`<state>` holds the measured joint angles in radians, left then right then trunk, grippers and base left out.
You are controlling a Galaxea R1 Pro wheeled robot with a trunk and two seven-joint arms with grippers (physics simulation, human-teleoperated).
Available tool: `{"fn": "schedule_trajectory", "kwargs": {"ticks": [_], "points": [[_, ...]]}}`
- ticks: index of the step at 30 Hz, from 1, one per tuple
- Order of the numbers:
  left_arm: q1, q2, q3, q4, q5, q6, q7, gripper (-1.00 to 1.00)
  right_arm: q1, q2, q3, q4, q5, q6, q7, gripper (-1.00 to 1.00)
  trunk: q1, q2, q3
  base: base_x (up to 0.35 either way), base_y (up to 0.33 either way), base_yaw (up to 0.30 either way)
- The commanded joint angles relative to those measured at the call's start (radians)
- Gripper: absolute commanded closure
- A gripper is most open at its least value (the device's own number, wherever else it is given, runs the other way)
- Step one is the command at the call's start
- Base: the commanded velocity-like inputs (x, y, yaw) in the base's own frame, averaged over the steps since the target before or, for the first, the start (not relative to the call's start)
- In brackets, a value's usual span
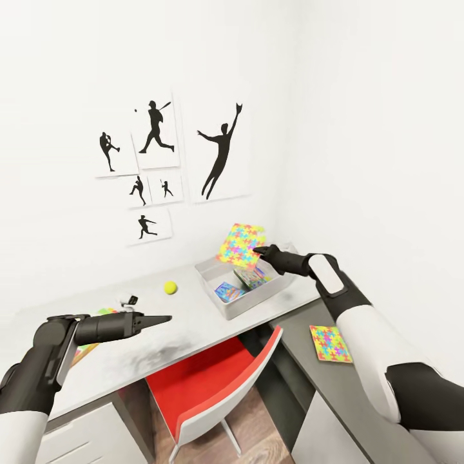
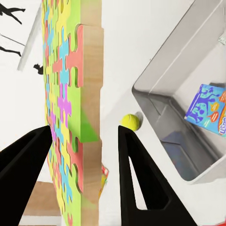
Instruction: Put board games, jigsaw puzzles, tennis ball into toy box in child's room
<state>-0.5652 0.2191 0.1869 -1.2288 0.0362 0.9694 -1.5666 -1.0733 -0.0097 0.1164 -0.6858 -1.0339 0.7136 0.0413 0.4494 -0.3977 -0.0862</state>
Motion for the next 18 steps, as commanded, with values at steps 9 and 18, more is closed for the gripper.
{"fn": "schedule_trajectory", "kwargs": {"ticks": [9,18], "points": [[-0.001,0.000,0.001,0.000,-0.001,0.011,-0.004,-1.00,0.001,-0.001,-0.015,0.000,0.006,-0.004,0.002,1.00,0.001,-0.002,-0.002,0.009,0.004,0.000],[-0.001,0.000,0.003,0.038,-0.002,0.009,-0.004,-1.00,0.001,0.000,-0.016,0.004,0.009,-0.006,0.000,1.00,0.001,-0.002,-0.002,0.216,0.127,0.000]]}}
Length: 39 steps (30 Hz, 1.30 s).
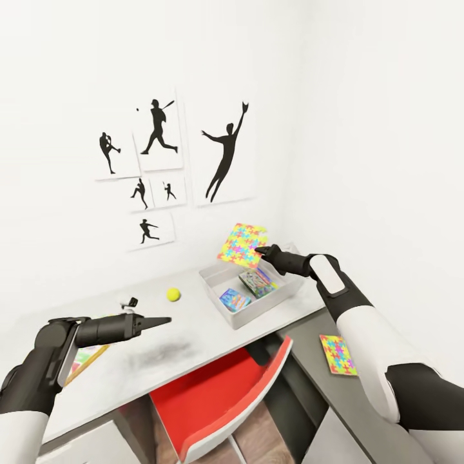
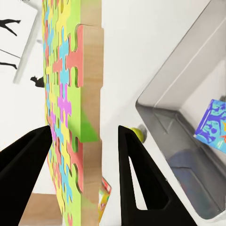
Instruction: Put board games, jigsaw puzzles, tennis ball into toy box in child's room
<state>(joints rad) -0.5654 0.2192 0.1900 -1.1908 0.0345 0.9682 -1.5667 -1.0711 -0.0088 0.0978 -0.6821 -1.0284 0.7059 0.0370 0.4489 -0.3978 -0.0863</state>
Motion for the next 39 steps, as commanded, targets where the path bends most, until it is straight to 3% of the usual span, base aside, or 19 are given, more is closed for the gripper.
{"fn": "schedule_trajectory", "kwargs": {"ticks": [1,7,10,15,16,19,22,32,39], "points": [[-0.001,0.000,0.000,0.003,-0.001,0.011,-0.004,-1.00,-0.001,-0.001,0.002,0.001,0.003,0.001,0.004,1.00,0.001,-0.002,-0.002,0.270,0.152,0.000],[-0.002,0.000,-0.001,0.008,-0.002,0.009,-0.004,-1.00,-0.001,0.000,0.000,0.006,0.002,-0.029,-0.002,1.00,0.001,-0.002,-0.002,0.282,0.137,0.000],[-0.001,0.000,-0.001,0.008,0.000,0.009,-0.004,-1.00,-0.001,0.000,-0.004,0.009,0.000,-0.037,-0.051,1.00,0.001,-0.002,-0.002,0.282,0.052,0.000],[-0.002,0.000,-0.001,0.008,0.002,0.010,-0.004,-1.00,-0.001,0.016,-0.051,0.010,-0.001,-0.066,-0.241,1.00,0.001,-0.002,-0.002,0.116,0.010,0.000],[-0.002,0.001,0.000,0.008,0.002,0.010,-0.004,-1.00,-0.002,0.037,-0.058,0.010,-0.002,-0.079,-0.319,1.00,0.001,-0.002,-0.002,0.022,0.002,0.000],[-0.001,0.001,0.000,0.008,0.002,0.010,-0.004,-1.00,-0.003,0.072,-0.063,0.009,-0.002,-0.100,-0.433,1.00,0.001,-0.002,-0.002,0.012,0.001,0.000],[-0.002,0.000,-0.001,0.008,0.003,0.010,-0.004,-1.00,-0.004,0.089,-0.069,0.010,-0.003,-0.124,-0.493,1.00,0.001,-0.002,-0.002,0.004,0.000,0.000],[-0.001,0.002,0.000,0.008,0.004,0.010,-0.004,-1.00,-0.003,0.118,-0.093,0.010,-0.003,-0.190,-0.539,1.00,0.001,-0.002,-0.002,0.000,0.000,0.000],[-0.002,0.000,-0.001,0.008,0.004,0.010,-0.004,-1.00,-0.003,0.153,-0.132,0.017,-0.005,-0.290,-0.613,1.00,0.001,-0.002,-0.002,0.000,0.000,0.000]]}}
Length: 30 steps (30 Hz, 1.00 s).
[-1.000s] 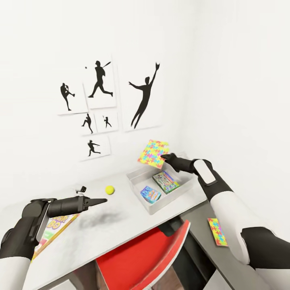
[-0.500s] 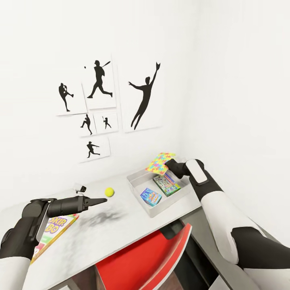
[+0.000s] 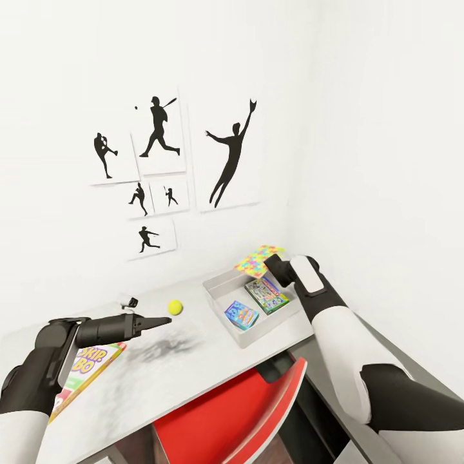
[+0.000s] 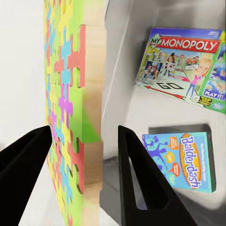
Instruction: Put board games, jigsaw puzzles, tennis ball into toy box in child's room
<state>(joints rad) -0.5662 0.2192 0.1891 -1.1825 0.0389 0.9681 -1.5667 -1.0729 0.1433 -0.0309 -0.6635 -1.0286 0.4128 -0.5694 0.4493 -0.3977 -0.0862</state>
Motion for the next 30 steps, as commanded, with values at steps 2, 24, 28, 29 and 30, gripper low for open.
{"fn": "schedule_trajectory", "kwargs": {"ticks": [2,24,28,29,30], "points": [[-0.001,0.000,0.000,0.000,-0.001,0.011,-0.004,-1.00,-0.001,0.006,-0.005,-0.001,-0.006,-0.002,-0.015,1.00,0.001,-0.002,-0.002,0.000,0.000,0.000],[-0.001,0.000,0.001,0.000,-0.001,0.012,-0.004,-1.00,-0.004,0.016,-0.006,0.114,-0.120,-0.090,-0.041,1.00,0.001,-0.002,-0.002,0.000,0.069,0.000],[-0.001,0.000,0.001,0.000,-0.001,0.012,-0.004,-1.00,-0.004,0.016,-0.006,0.116,-0.123,-0.105,-0.042,1.00,0.001,-0.002,-0.002,0.000,0.134,0.000],[-0.001,0.000,0.001,0.000,-0.001,0.012,-0.004,-1.00,-0.004,0.015,-0.006,0.118,-0.123,-0.106,-0.042,1.00,0.001,-0.002,-0.002,0.000,0.056,0.000],[-0.001,0.000,0.001,0.000,-0.001,0.012,-0.004,-1.00,-0.004,0.015,-0.006,0.124,-0.123,-0.108,-0.043,1.00,0.001,-0.002,-0.002,0.000,0.029,0.000]]}}
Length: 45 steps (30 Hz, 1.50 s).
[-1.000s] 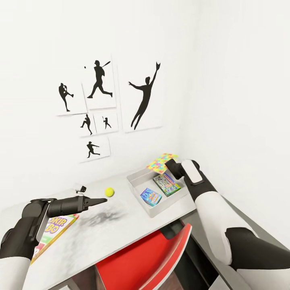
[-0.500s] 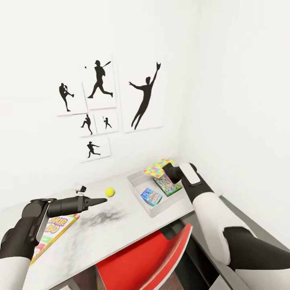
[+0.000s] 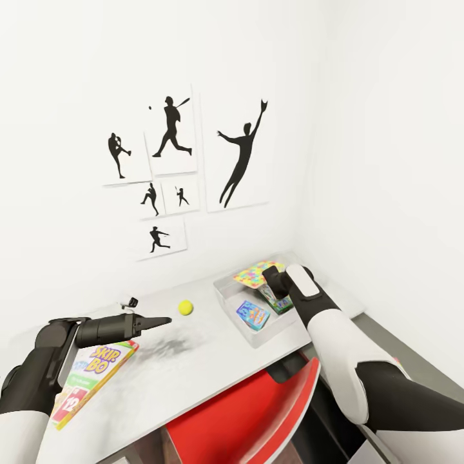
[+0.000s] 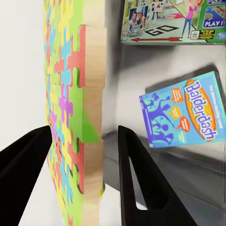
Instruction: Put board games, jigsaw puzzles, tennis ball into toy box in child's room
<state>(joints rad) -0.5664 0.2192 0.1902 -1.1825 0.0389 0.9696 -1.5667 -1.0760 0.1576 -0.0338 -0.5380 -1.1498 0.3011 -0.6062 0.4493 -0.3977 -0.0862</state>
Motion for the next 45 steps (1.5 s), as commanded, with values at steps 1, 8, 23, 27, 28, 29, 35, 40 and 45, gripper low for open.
{"fn": "schedule_trajectory", "kwargs": {"ticks": [1,8,23,27,28,29,35,40,45], "points": [[-0.001,0.000,0.000,0.000,-0.001,0.011,-0.004,-1.00,-0.001,0.001,-0.004,0.004,-0.002,0.004,-0.006,1.00,0.001,-0.002,-0.002,0.000,0.018,0.000],[0.000,0.001,0.000,0.000,-0.001,0.011,-0.004,-1.00,-0.001,0.000,-0.004,0.022,-0.003,0.000,-0.006,1.00,0.001,-0.002,-0.002,0.000,0.006,0.000],[-0.001,0.002,0.000,0.000,-0.001,0.011,-0.004,-1.00,-0.001,-0.002,-0.005,0.024,-0.004,0.001,-0.006,1.00,0.001,-0.002,-0.002,0.027,0.000,0.000],[-0.001,0.002,0.009,0.000,0.000,0.012,-0.004,-1.00,-0.001,-0.002,-0.005,0.024,-0.004,0.001,-0.006,1.00,0.001,-0.002,-0.002,0.017,0.000,0.000],[-0.001,0.002,0.016,0.000,-0.001,0.011,-0.004,-1.00,-0.001,-0.002,-0.005,0.024,-0.004,0.001,-0.006,1.00,0.001,-0.002,-0.002,0.074,0.019,0.000],[0.000,0.002,0.023,0.000,-0.001,0.011,-0.004,-1.00,-0.001,-0.002,-0.005,0.024,-0.004,0.001,-0.006,1.00,0.001,-0.002,-0.002,0.115,0.058,0.000],[-0.001,0.002,0.037,0.000,-0.001,0.011,-0.004,-1.00,-0.001,-0.002,-0.005,0.026,-0.004,0.001,-0.006,1.00,0.001,-0.002,-0.002,0.173,0.113,0.000],[-0.001,0.013,0.049,0.000,0.000,0.011,-0.004,-1.00,-0.001,-0.005,-0.005,0.035,-0.003,0.001,-0.007,1.00,0.001,-0.002,-0.002,0.191,0.098,0.000],[-0.001,0.024,0.057,0.000,0.002,0.012,-0.004,-1.00,-0.007,-0.011,-0.005,0.076,-0.004,0.000,-0.007,1.00,0.001,-0.002,-0.002,0.075,0.020,0.000]]}}
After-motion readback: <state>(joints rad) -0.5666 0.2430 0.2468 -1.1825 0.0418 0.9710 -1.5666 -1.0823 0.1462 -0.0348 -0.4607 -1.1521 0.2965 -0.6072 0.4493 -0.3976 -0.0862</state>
